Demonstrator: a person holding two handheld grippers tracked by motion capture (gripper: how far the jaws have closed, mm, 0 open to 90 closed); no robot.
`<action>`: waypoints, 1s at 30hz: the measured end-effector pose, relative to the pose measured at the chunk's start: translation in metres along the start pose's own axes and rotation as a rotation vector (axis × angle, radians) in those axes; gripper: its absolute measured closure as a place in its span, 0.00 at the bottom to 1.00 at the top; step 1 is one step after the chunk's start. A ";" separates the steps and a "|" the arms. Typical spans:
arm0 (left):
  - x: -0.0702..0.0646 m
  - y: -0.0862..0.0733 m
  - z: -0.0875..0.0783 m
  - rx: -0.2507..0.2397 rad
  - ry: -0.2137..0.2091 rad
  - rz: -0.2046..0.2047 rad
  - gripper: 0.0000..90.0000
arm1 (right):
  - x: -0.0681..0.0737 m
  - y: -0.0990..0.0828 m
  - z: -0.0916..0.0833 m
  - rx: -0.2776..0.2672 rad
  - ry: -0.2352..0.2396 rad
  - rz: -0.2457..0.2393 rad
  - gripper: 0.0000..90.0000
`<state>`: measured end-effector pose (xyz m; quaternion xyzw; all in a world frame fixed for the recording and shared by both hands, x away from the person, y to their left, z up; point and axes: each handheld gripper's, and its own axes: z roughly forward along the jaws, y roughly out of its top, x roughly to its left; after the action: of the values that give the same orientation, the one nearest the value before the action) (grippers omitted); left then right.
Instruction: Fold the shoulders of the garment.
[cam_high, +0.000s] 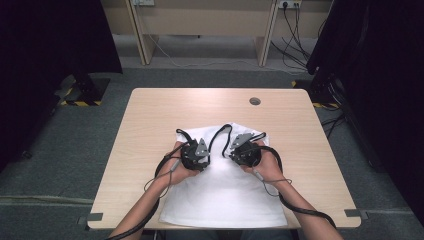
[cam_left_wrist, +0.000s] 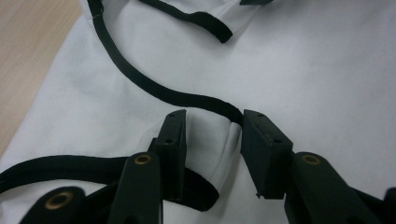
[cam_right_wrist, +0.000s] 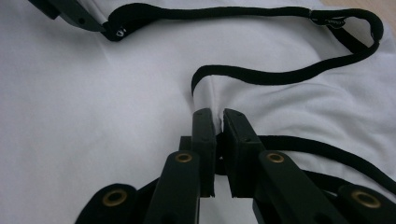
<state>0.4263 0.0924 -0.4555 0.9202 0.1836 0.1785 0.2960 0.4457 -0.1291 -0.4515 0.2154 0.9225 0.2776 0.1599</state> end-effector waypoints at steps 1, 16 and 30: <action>0.000 0.000 0.000 0.002 0.004 0.001 0.69 | 0.000 -0.001 -0.002 -0.008 0.006 0.005 0.94; -0.002 0.003 0.002 -0.005 0.031 -0.049 0.88 | 0.004 -0.017 -0.026 -0.051 0.065 -0.006 0.95; -0.002 0.008 -0.002 -0.056 0.066 -0.080 0.97 | 0.011 -0.017 -0.033 -0.045 0.089 -0.041 0.95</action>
<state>0.4252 0.0865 -0.4499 0.8971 0.2250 0.2018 0.3222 0.4179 -0.1509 -0.4368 0.1802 0.9265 0.3042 0.1291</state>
